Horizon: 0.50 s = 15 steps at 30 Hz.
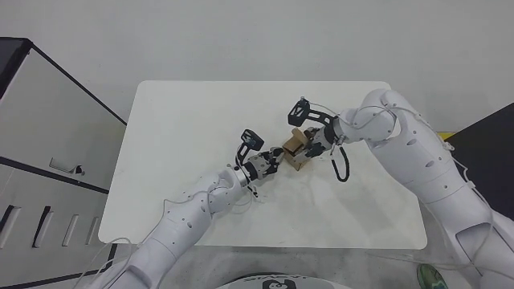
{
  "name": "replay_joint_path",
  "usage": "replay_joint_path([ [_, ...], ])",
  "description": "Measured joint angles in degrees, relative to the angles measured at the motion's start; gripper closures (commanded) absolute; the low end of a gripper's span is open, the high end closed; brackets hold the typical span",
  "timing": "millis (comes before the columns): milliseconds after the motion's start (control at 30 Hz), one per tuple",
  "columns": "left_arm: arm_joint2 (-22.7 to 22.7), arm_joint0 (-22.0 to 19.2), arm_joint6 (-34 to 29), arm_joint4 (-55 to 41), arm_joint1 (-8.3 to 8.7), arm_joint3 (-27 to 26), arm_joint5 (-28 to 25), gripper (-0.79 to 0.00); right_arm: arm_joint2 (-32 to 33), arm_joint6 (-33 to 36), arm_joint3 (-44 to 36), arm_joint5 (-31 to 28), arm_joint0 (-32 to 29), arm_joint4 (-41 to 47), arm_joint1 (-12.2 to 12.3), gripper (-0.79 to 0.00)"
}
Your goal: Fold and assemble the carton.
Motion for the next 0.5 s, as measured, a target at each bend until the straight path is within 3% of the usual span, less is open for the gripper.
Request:
replay_joint_path([
  [300, 0.3, -0.2, 0.24, 0.02, -0.15, 0.43, -0.36, 0.0, -2.26, 2.11, 0.27, -0.21, 1.58, 0.07, -0.3, -0.391],
  [400, 0.21, -0.17, 0.29, 0.09, -0.13, 0.46, -0.46, 0.0, -3.45, 2.84, 0.05, 0.43, 2.48, -1.25, -0.48, -0.425],
  [500, 0.13, -0.11, 0.29, 0.13, -0.1, 0.41, -0.52, 0.0, -4.68, 3.72, -0.7, 1.4, 3.5, -3.26, -0.69, -0.517],
])
